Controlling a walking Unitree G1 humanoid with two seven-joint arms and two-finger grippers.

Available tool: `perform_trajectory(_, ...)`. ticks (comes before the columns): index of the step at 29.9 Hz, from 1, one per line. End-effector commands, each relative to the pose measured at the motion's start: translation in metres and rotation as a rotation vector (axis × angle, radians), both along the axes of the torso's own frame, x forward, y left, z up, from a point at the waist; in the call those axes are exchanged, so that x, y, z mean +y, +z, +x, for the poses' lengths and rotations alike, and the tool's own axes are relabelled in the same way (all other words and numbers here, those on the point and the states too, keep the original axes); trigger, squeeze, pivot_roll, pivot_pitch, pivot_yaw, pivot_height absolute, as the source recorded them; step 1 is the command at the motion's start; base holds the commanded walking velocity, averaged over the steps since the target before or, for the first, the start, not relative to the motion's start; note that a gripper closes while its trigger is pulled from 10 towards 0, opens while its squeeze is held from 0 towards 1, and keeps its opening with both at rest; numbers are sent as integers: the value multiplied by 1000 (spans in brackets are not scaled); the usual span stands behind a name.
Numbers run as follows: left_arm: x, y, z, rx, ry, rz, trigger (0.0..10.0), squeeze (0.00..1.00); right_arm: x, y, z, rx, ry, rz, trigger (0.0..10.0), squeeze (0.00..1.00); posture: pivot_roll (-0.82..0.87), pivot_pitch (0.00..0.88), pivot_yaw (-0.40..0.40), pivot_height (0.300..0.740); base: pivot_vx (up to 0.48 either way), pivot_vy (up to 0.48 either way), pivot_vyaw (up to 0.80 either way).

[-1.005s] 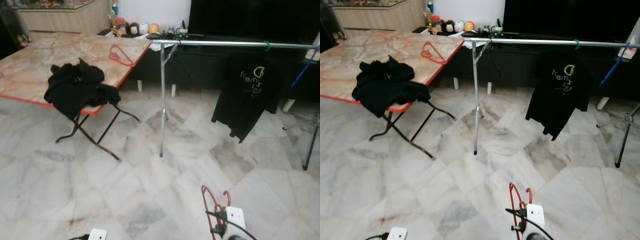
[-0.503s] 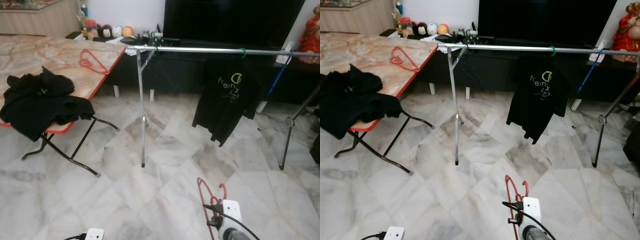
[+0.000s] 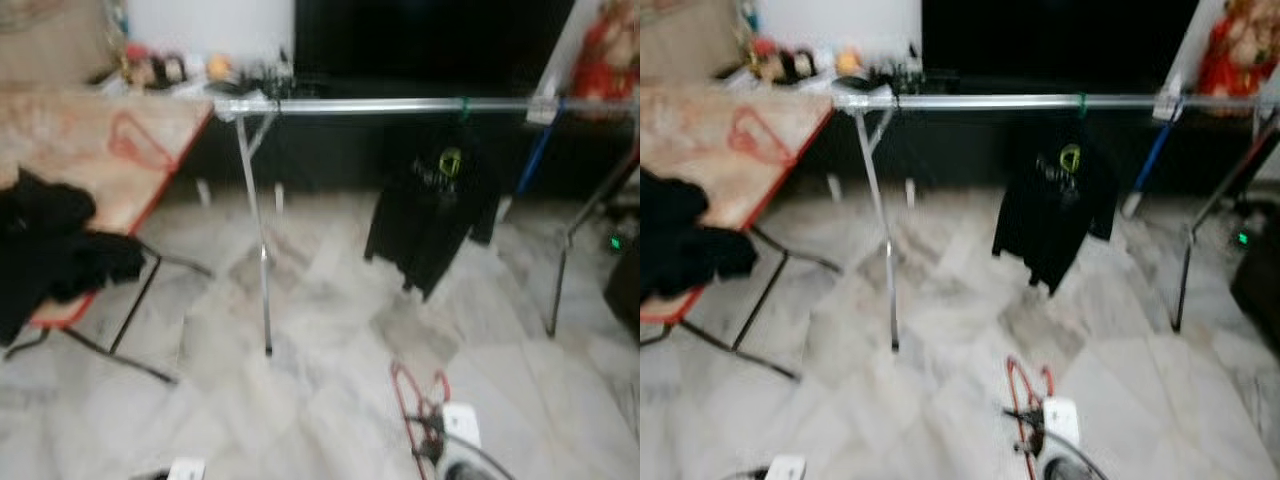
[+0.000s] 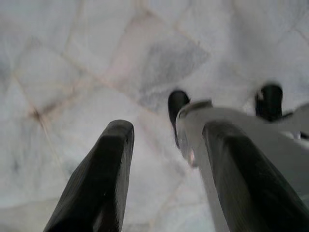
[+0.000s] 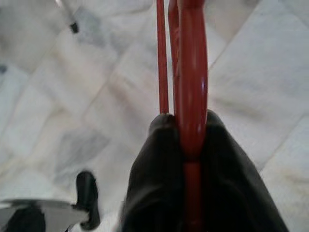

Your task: Hang hanger

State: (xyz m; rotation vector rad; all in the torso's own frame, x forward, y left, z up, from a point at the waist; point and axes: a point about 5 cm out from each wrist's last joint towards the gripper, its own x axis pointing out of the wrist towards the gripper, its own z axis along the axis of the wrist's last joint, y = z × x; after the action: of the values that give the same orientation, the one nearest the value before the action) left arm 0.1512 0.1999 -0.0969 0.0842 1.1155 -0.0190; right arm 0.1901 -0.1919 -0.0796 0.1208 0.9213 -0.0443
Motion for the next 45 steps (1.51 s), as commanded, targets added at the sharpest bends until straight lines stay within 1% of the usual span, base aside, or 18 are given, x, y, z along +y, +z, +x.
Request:
perform_trajectory(1,-7,-3,-4,20,-21,-14,10000,0,-3,-1,-3,8,-14,-10,10000,0,7,0,-27,740,322,0,0)
perform_trajectory(4,-6,-2,-4,19,-18,-11,10000,0,-2,-1,-3,0,-18,4,10000,0,9,0,-28,740,330,0,0)
perform_trajectory(21,-6,-2,-4,18,-16,-6,10000,0,-3,-1,-3,8,-3,0,10000,0,12,0,-35,740,331,0,0)
perform_trajectory(28,-8,-3,-4,19,-14,-8,10000,0,-3,-1,-3,2,15,-2,10000,0,12,0,-37,740,332,0,0)
perform_trajectory(32,-8,-3,-5,22,-19,-9,10000,0,-3,-1,-3,4,41,-20,10000,0,10,0,-36,740,331,0,0)
perform_trajectory(37,-8,-3,-5,22,-20,-10,10000,0,-3,-1,-2,4,45,-12,10000,0,11,0,-35,740,332,0,740)
perform_trajectory(45,-7,-3,-4,21,-17,-7,10000,0,-2,-1,-2,4,18,-5,10000,0,11,0,-34,740,328,0,0)
